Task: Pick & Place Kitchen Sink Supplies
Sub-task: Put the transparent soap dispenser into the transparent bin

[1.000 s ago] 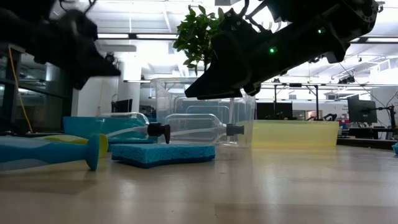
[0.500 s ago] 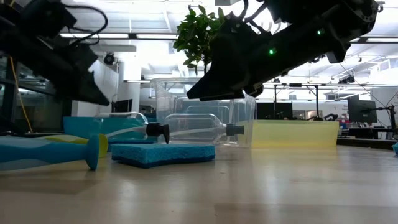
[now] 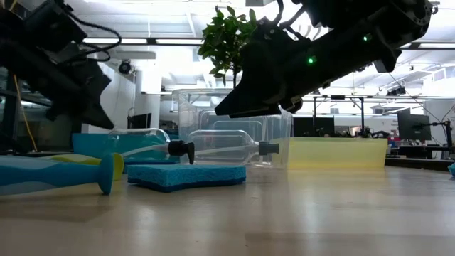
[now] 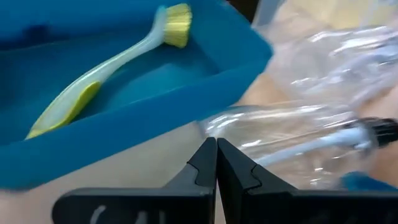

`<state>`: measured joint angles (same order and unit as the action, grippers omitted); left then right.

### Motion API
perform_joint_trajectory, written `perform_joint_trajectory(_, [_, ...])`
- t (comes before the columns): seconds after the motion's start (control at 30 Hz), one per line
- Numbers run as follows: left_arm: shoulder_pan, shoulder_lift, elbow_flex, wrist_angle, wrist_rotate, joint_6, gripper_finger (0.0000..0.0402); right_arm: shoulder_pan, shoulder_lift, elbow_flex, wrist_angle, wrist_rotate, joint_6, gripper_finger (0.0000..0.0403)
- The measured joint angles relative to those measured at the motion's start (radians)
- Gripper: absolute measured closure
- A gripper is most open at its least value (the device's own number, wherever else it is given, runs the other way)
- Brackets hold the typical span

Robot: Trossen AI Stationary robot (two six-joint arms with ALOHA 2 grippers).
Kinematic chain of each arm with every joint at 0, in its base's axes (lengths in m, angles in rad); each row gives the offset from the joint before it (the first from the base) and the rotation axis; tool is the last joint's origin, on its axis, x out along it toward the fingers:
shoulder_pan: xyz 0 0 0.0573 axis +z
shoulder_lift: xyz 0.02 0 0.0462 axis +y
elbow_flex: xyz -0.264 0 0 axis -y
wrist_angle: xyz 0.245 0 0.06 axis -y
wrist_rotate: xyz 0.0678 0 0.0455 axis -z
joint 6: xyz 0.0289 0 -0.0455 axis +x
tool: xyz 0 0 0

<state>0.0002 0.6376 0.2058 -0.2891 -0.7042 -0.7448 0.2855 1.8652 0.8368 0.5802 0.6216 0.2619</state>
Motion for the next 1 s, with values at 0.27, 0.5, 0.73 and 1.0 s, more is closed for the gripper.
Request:
perform_joint_trajectory(0.27, [0.0, 0.004, 0.0, -0.03, -0.013, -0.023, 0.0402, -0.023, 0.0, 0.0, 0.0, -0.017, 0.002, 0.0178])
perform_joint_trajectory(0.5, [0.0, 0.074, 0.0, -0.052, -0.007, -0.072, 0.0402, -0.051, 0.0, 0.0, 0.008, -0.073, -0.002, 0.0178])
perform_joint_trajectory(0.73, [0.0, 0.173, 0.0, 0.014, -0.009, -0.075, 0.0402, -0.057, 0.0, 0.0, 0.037, -0.084, -0.06, 0.0178])
perform_joint_trajectory(1.0, [0.0, 0.264, 0.0, 0.105, 0.085, -0.046, 0.0402, -0.104, 0.0, 0.0, 0.046, -0.138, -0.087, 0.0178])
